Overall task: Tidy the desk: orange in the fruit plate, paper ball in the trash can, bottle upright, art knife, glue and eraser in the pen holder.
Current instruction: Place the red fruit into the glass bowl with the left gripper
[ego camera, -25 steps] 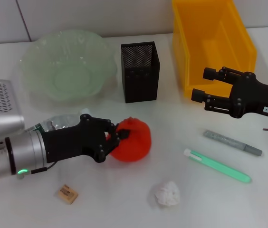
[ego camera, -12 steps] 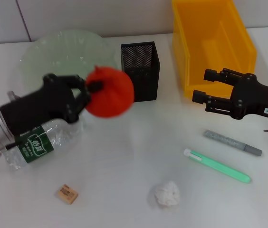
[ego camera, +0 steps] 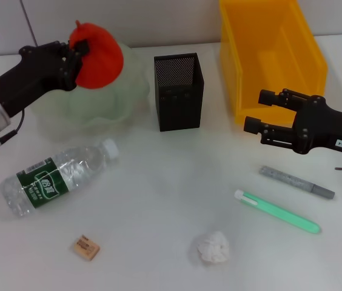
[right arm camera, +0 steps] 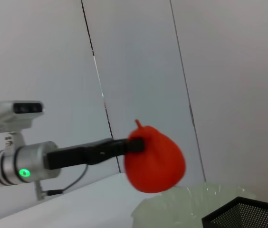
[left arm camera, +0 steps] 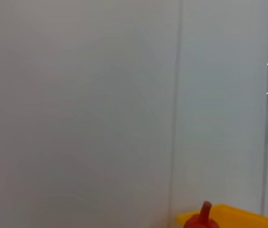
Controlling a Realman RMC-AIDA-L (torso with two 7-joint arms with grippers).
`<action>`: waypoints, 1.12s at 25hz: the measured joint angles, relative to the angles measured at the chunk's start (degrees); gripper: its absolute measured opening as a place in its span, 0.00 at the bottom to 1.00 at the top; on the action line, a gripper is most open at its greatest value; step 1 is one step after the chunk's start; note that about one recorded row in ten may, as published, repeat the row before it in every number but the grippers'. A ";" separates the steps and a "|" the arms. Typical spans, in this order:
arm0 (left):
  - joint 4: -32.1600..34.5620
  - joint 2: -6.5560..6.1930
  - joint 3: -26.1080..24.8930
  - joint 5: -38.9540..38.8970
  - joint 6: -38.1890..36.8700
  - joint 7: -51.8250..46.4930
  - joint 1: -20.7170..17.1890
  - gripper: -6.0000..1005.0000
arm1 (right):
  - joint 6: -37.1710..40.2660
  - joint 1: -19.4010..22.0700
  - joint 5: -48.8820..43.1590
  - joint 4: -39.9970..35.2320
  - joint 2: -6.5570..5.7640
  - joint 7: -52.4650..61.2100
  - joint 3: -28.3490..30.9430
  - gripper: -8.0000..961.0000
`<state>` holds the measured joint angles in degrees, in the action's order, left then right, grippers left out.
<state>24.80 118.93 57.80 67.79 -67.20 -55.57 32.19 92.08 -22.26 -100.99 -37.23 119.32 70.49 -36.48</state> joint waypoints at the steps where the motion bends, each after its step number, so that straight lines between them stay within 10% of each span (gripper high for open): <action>1: -0.47 0.04 0.04 -0.10 2.06 -0.03 0.87 0.06 | -0.01 -0.11 0.00 0.22 0.01 0.00 -0.08 0.81; 28: -11.33 0.25 -0.39 -1.84 25.42 6.42 11.39 0.07 | -0.48 -0.66 0.00 1.57 -0.06 -0.79 0.00 0.81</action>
<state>13.47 119.18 57.41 65.95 -41.78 -49.15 43.57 91.60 -22.92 -100.99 -35.66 119.26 69.69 -36.48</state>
